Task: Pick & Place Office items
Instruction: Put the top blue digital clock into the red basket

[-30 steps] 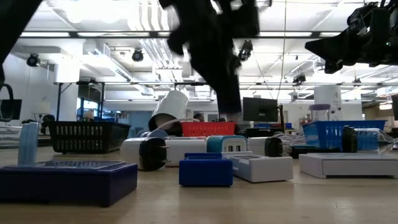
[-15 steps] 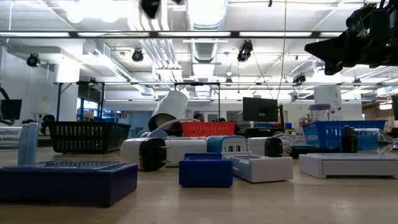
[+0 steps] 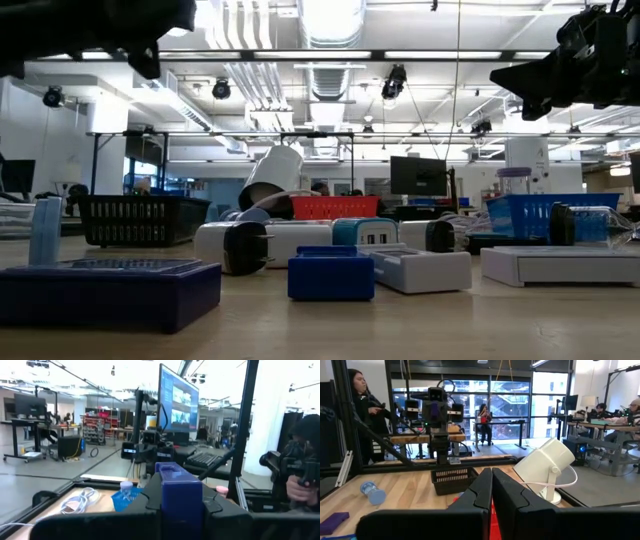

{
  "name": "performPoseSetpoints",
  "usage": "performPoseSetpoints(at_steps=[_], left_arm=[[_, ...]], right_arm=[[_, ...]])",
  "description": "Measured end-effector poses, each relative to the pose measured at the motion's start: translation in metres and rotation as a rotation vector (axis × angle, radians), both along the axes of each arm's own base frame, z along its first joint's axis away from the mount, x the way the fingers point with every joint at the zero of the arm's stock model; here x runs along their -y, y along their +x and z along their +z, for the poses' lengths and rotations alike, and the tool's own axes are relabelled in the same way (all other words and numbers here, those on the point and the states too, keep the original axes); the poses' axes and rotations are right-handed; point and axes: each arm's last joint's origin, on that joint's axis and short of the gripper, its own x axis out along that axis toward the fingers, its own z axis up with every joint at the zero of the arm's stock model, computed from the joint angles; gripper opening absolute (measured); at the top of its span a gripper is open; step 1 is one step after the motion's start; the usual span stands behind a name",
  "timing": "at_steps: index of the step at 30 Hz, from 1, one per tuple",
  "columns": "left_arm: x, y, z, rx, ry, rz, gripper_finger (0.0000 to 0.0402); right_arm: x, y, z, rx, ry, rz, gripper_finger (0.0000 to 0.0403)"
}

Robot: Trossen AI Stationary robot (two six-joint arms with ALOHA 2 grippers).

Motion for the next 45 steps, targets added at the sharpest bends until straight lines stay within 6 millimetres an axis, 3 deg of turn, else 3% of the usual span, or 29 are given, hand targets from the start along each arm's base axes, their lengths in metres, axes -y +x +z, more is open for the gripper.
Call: performPoseSetpoints(at_steps=[14, 28, 32, 38, 45], left_arm=[[-0.003, -0.018, -0.033, 0.009, 0.04, 0.026, 0.0039], [-0.008, -0.019, -0.035, -0.014, -0.041, 0.118, 0.0039], [-0.01, -0.014, -0.015, -0.107, -0.07, 0.144, 0.0039], [-0.01, 0.018, 0.035, -0.315, -0.051, 0.224, 0.0039], [-0.013, 0.106, 0.06, -0.708, 0.102, 0.292, 0.0039]], right_arm=[[0.0, 0.0, -0.001, -0.006, 0.002, 0.0, 0.0008], [0.0, 0.0, -0.001, -0.007, -0.001, -0.003, 0.0008], [0.0, 0.0, -0.001, -0.008, -0.001, -0.003, 0.0008], [0.0, 0.0, -0.001, -0.007, -0.001, -0.004, 0.0008], [0.0, 0.0, -0.001, -0.007, -0.001, -0.003, 0.0008]])
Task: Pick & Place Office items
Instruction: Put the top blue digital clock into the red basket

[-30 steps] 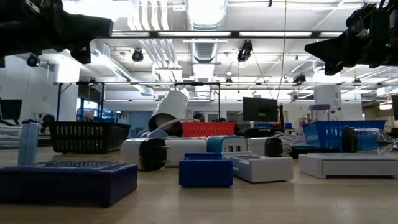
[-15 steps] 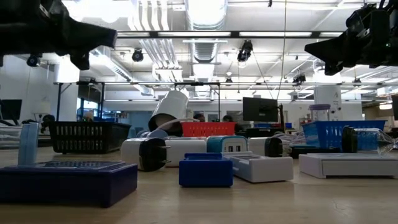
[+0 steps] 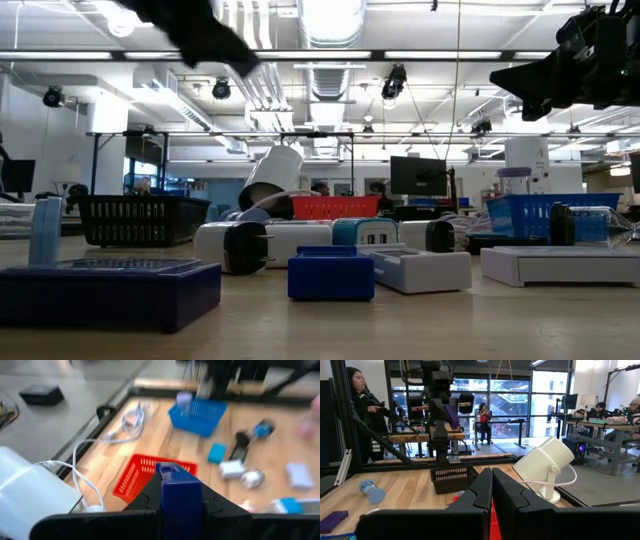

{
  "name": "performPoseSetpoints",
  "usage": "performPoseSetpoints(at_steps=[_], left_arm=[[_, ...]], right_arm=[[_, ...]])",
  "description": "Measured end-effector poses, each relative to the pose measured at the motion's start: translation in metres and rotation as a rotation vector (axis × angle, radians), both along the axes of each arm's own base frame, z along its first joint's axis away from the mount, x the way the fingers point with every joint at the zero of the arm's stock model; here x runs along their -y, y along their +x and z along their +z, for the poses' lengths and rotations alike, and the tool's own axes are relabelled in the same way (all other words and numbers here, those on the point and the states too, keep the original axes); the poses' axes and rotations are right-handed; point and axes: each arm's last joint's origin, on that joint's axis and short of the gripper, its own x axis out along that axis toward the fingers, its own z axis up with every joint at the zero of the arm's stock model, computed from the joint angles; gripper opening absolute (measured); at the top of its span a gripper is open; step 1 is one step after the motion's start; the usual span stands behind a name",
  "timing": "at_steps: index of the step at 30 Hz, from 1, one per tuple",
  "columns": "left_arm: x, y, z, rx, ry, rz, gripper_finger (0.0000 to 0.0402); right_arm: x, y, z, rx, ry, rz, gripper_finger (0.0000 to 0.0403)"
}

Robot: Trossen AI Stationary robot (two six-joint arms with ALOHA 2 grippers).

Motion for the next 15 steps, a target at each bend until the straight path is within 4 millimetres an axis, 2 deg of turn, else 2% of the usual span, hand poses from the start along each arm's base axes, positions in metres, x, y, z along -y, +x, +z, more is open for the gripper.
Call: performPoseSetpoints(at_steps=[4, 8, 11, 15], left_arm=[[-0.009, 0.057, 0.0, -0.208, 0.055, -0.034, 0.0039], [-0.025, 0.105, -0.007, -0.378, 0.092, -0.039, 0.0039], [-0.039, 0.134, -0.022, -0.487, 0.088, -0.041, 0.0039], [-0.051, 0.159, -0.04, -0.607, 0.066, -0.07, 0.0039]], right_arm=[[0.0, 0.0, 0.0, 0.0, 0.0, 0.0, 0.0008], [0.0, 0.0, 0.0, -0.001, -0.001, 0.0, 0.0008], [0.0, 0.0, 0.0, -0.002, -0.005, -0.001, 0.0008], [0.0, 0.0, 0.0, -0.002, -0.007, -0.001, 0.0008]])
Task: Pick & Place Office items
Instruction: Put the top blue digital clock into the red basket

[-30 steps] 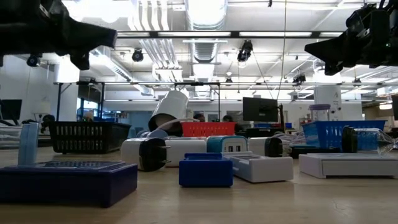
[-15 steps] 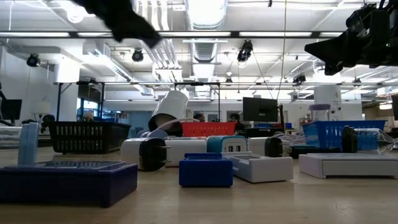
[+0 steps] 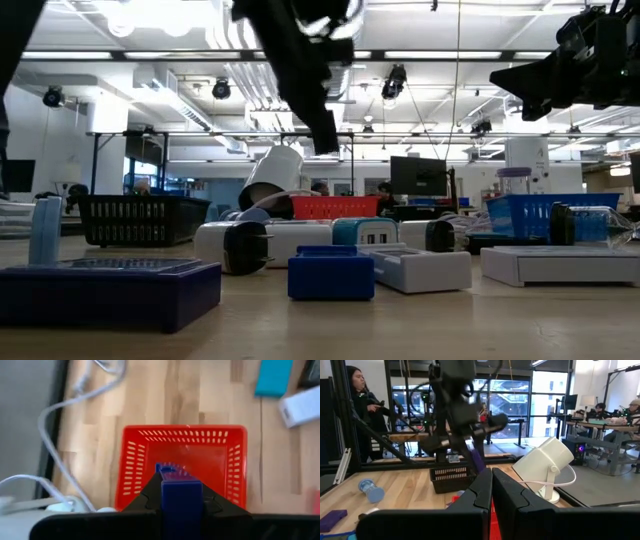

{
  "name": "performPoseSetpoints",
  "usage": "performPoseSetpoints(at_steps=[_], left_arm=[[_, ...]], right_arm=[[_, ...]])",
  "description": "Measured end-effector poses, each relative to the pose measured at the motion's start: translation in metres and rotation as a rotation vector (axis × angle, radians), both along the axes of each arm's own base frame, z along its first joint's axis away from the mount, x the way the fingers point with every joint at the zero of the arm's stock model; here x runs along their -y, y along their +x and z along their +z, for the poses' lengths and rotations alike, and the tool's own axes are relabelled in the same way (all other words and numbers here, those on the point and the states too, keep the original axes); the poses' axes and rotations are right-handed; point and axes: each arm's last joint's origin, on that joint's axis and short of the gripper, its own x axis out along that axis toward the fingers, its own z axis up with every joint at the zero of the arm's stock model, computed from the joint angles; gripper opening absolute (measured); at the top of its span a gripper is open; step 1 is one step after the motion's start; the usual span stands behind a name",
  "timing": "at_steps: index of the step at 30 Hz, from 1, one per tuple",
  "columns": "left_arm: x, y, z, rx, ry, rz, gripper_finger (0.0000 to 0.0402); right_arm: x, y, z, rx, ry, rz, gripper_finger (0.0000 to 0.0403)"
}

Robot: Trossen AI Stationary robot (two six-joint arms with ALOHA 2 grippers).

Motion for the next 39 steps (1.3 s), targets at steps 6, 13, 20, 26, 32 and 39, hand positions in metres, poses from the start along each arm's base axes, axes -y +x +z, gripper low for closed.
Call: performPoseSetpoints(at_steps=[6, 13, 20, 26, 32, 39], left_arm=[[-0.011, 0.022, -0.026, -0.092, -0.002, -0.001, 0.0039], [-0.024, 0.027, -0.057, -0.169, -0.018, 0.025, 0.0039], [-0.031, 0.028, -0.074, -0.208, 0.009, 0.056, 0.0039], [-0.039, 0.029, -0.074, -0.191, 0.035, 0.083, 0.0039], [-0.045, 0.028, -0.08, -0.207, 0.022, 0.095, 0.004], [-0.044, 0.03, -0.088, -0.219, -0.004, 0.084, 0.004]], right_arm=[[0.0, 0.0, 0.0, 0.0, 0.001, 0.0, 0.0008], [0.0, 0.0, 0.0, 0.0, 0.001, 0.001, 0.0008], [0.0, 0.0, 0.0, 0.0, -0.005, 0.0, 0.0008], [0.0, 0.0, 0.0, -0.001, -0.007, -0.001, 0.0008], [0.0, 0.0, 0.0, 0.0, -0.003, 0.0, 0.0008], [0.0, 0.0, 0.001, 0.006, -0.003, 0.0, 0.0008]])
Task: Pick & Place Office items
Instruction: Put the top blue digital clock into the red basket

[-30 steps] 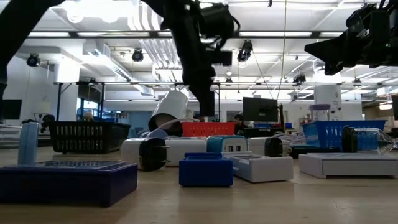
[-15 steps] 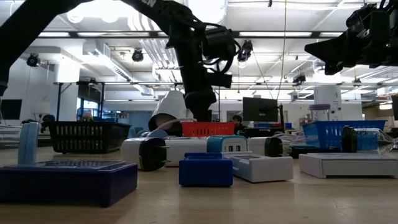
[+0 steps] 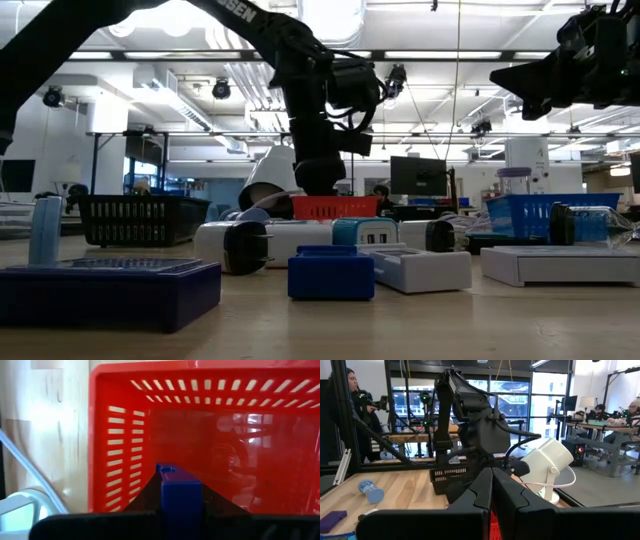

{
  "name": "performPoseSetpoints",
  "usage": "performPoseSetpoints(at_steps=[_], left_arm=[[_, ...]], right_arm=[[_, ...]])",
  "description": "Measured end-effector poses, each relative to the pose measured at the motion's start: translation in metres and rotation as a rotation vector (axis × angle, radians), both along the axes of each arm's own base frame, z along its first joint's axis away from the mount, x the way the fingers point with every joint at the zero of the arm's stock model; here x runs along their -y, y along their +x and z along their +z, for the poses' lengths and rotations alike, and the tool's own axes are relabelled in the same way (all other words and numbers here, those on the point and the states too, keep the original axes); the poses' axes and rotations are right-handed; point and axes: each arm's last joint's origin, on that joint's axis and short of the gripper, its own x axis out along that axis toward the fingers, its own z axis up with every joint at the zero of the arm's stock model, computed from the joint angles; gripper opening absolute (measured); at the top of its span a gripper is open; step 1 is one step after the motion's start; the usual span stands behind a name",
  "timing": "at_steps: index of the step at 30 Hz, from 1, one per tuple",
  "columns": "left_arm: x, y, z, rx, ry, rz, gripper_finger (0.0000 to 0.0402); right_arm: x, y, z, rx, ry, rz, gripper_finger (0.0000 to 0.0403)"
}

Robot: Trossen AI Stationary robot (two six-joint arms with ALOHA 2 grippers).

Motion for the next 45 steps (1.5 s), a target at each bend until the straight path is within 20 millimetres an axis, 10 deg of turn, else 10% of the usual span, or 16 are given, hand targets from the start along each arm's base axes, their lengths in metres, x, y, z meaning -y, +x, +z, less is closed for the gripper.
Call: performPoseSetpoints(at_steps=[26, 45], left_arm=[[0.003, -0.004, -0.007, -0.027, -0.003, 0.009, 0.0067], [0.016, -0.006, 0.016, 0.013, -0.032, -0.018, 0.022]], right_arm=[[0.0, 0.0, 0.0, 0.0, 0.001, 0.001, 0.0008], [0.0, 0.0, 0.0, 0.0, 0.001, 0.001, 0.0008]])
